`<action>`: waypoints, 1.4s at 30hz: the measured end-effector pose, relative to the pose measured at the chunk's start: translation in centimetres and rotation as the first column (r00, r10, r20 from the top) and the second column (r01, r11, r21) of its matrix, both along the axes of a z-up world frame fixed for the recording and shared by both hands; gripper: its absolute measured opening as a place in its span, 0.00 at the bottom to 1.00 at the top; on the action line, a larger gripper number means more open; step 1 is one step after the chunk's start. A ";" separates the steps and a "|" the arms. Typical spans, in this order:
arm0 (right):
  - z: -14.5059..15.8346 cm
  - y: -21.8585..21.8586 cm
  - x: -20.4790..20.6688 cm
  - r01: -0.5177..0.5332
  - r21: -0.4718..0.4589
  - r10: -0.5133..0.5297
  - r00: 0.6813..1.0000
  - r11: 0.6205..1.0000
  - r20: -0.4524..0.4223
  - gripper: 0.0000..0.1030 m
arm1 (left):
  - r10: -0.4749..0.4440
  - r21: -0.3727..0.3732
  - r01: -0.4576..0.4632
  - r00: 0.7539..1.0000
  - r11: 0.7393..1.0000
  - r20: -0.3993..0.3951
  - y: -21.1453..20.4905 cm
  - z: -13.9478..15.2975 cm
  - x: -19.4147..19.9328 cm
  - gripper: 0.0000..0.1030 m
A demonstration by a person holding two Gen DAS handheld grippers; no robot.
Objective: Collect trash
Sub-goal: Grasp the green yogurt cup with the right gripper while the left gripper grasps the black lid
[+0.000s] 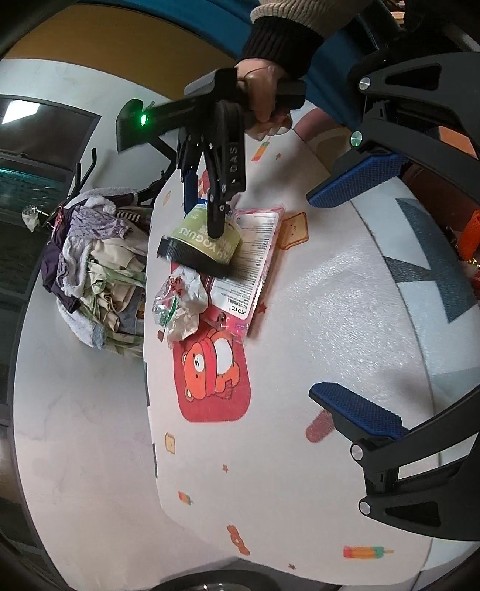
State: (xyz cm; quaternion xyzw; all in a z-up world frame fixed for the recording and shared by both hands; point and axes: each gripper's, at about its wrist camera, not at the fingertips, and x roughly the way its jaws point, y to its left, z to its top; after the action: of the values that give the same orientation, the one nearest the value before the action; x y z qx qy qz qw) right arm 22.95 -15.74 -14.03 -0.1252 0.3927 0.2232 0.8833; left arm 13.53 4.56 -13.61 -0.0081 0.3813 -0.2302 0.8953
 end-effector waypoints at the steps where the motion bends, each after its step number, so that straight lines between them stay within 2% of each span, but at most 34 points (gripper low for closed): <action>1: 0.0 -0.2 -0.3 0.000 0.012 0.000 1.000 1.000 -0.002 0.68 | -0.004 -0.002 0.004 1.000 1.000 -0.001 -0.2 -0.1 0.2 0.90; 9: -1.7 -3.4 -3.4 0.040 0.074 -0.035 0.997 0.996 -0.066 0.60 | -0.038 -0.013 0.038 0.999 0.999 0.006 -2.5 0.0 2.7 0.88; 12: -2.5 -4.4 -4.1 0.071 0.090 -0.063 0.994 0.993 -0.089 0.61 | -0.053 -0.003 0.053 0.999 0.999 0.011 -3.4 0.1 3.1 0.88; 13: -2.7 -4.6 -4.2 0.080 0.095 -0.071 0.993 0.992 -0.093 0.62 | -0.055 0.001 0.055 0.998 0.998 0.011 -3.5 0.1 3.1 0.88; 15: -2.9 -4.7 -4.2 0.090 0.096 -0.081 0.992 0.991 -0.095 0.80 | -0.058 0.008 0.058 0.998 0.998 0.007 -3.6 -0.1 3.2 0.88; 16: -2.9 -4.8 -4.1 0.094 0.095 -0.086 0.993 0.991 -0.086 0.85 | -0.058 0.010 0.058 0.998 0.998 0.004 -3.6 -0.2 3.3 0.88; 20: -2.8 -4.5 -3.2 0.128 0.119 -0.119 0.990 0.985 -0.080 0.91 | -0.044 0.007 0.044 0.999 0.999 -0.013 -3.3 -0.7 3.9 0.88; 26: -2.8 -4.1 -1.2 0.178 0.173 -0.164 0.982 0.969 -0.090 0.91 | -0.018 -0.004 0.018 0.999 1.000 -0.030 -2.6 -0.8 5.6 0.88; 27: -2.7 -4.1 -1.0 0.175 0.177 -0.161 0.983 0.969 -0.089 0.81 | -0.010 -0.012 0.010 0.999 1.000 -0.037 -2.4 -0.9 6.1 0.88; 28: -2.7 -4.1 -1.0 0.170 0.185 -0.156 0.984 0.968 -0.086 0.76 | -0.003 -0.020 0.002 0.999 1.000 -0.044 -2.3 -0.9 6.7 0.88; 30: -2.5 -4.3 -1.1 0.172 0.190 -0.158 0.984 0.967 -0.084 0.76 | -0.005 -0.019 0.004 0.999 1.000 -0.051 -2.5 -1.0 7.8 0.88; 33: -1.6 -5.4 -1.9 0.177 0.204 -0.172 0.984 0.963 -0.046 0.75 | -0.043 0.034 0.045 0.998 0.998 -0.043 -4.6 -1.3 9.9 0.94; 36: -0.8 -7.2 -2.7 0.211 0.227 -0.210 0.977 0.951 -0.027 0.75 | -0.078 0.093 0.081 0.996 0.992 -0.044 -7.1 -1.8 11.9 0.94; 40: -0.1 -10.0 -3.9 0.253 0.244 -0.258 0.966 0.936 -0.013 0.75 | -0.124 0.208 0.132 0.991 0.969 -0.050 -10.9 -2.9 15.0 0.94; 42: 0.0 -11.3 -4.2 0.269 0.255 -0.274 0.962 0.929 -0.016 0.75 | -0.112 0.249 0.121 0.992 0.961 -0.051 -11.8 -3.3 16.1 0.94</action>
State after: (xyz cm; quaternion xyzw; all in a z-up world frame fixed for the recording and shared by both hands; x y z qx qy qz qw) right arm 18.72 -27.00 -14.00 0.0423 0.3656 0.1463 0.9182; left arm 29.68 -7.21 -16.94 0.1239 0.4236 -0.2321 0.8668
